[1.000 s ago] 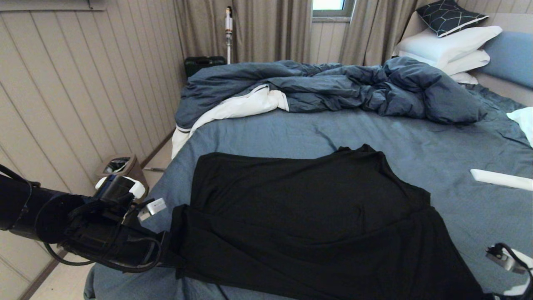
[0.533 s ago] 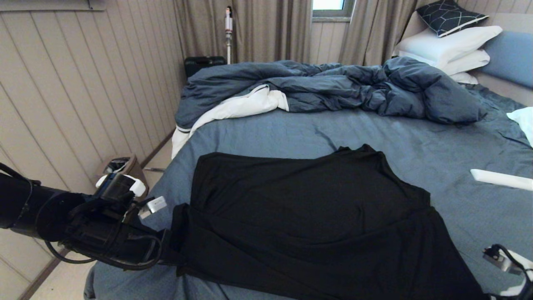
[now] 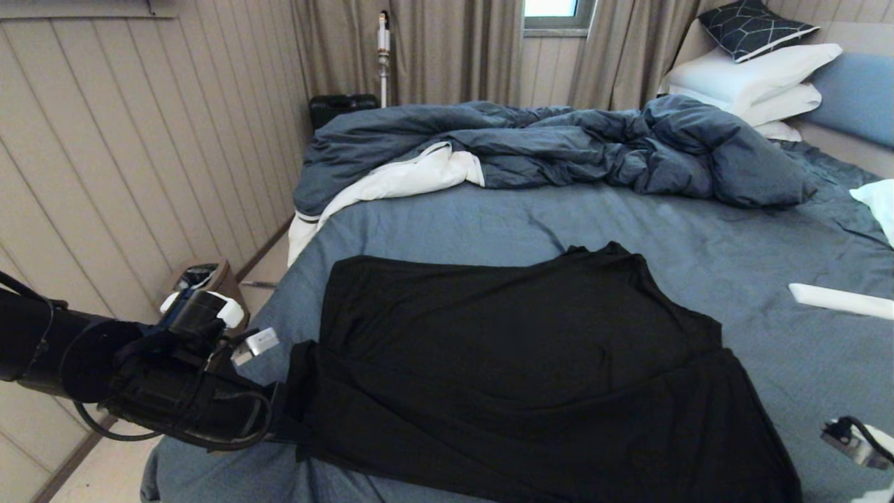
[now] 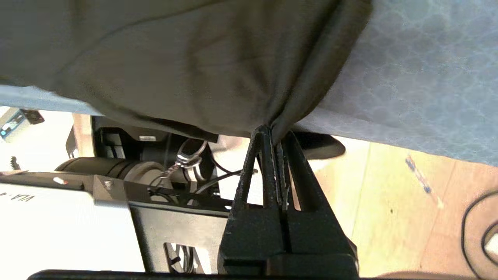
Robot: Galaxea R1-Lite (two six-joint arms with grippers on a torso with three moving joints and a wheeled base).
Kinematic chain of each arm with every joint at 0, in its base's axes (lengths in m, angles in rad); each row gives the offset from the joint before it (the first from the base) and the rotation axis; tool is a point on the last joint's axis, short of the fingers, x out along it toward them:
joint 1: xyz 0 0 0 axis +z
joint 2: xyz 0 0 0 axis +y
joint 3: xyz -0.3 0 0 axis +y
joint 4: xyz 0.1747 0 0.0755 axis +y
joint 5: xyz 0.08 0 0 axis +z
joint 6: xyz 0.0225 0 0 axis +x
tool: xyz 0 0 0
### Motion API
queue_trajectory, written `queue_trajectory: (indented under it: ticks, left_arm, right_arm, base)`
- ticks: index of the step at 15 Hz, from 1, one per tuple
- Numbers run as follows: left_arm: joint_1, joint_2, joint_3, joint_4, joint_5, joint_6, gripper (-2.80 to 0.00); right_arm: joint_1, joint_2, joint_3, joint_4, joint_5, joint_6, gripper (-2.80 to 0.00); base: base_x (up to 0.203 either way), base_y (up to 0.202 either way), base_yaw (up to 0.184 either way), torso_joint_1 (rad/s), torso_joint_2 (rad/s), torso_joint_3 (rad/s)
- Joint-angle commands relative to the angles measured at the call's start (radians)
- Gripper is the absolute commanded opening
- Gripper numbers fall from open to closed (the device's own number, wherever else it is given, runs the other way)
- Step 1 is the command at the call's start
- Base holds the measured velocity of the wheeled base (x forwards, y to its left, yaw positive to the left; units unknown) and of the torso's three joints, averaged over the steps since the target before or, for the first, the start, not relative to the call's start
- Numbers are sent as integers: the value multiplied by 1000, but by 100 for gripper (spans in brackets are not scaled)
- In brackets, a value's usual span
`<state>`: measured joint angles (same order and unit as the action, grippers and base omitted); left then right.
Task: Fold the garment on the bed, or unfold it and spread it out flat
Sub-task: Fold the black T-shirt
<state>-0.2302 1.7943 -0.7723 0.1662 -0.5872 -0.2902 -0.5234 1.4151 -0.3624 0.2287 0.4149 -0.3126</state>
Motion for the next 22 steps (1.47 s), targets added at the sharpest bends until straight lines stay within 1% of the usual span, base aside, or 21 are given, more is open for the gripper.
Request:
queue_trajectory:
  ticks: [1,3,5,6,8,10,13,15,18,22]
  left_arm:
    - [0,-8,-12,4,-3,-5,-280]
    - [0,-27,-52,8,-3,-36,-280]
    - [0,-37,-105,40,-3,-47,-280]
    - [0,-36,-140,73,-3,-47,-280]
    - [13,-30,-217,129,-4,-49,-280]
    - [26,-20,-284,177,-5,-49,-280]
    - [43,-13,-351,236,-2,-48,-280]
    - [46,-12,-346,245,-2,-46,-280]
    - [46,-3,-338,246,-2,-43,-280]
    - [46,27,-352,242,-3,-47,-280]
  right_arm:
    - [1,-34,-15,3,22,-2,-280]
    - [-1,-51,-60,12,90,4,-280]
    - [6,-58,-150,78,114,14,-280]
    - [19,-58,-217,125,137,37,-280]
    - [46,-44,-347,174,177,122,-280]
    - [92,22,-453,186,188,210,-280]
    - [136,131,-582,191,190,295,-280]
    - [145,181,-613,190,190,312,-280]
    - [145,190,-609,189,191,308,-280]
    - [147,224,-644,190,191,320,-280]
  base:
    - [0,0,0,0,0,0]
    - [0,0,0,0,0,0]
    - [0,0,0,0,0,0]
    - [0,0,0,0,0,0]
    - [0,0,0,0,0,0]
    - [0,0,0,0,0,0]
    - [0,0,0,0,0,0]
    - [0,0,0,0,0,0]
    - [0,0,0,0,0,0]
    - [0,0,0,0,0,0]
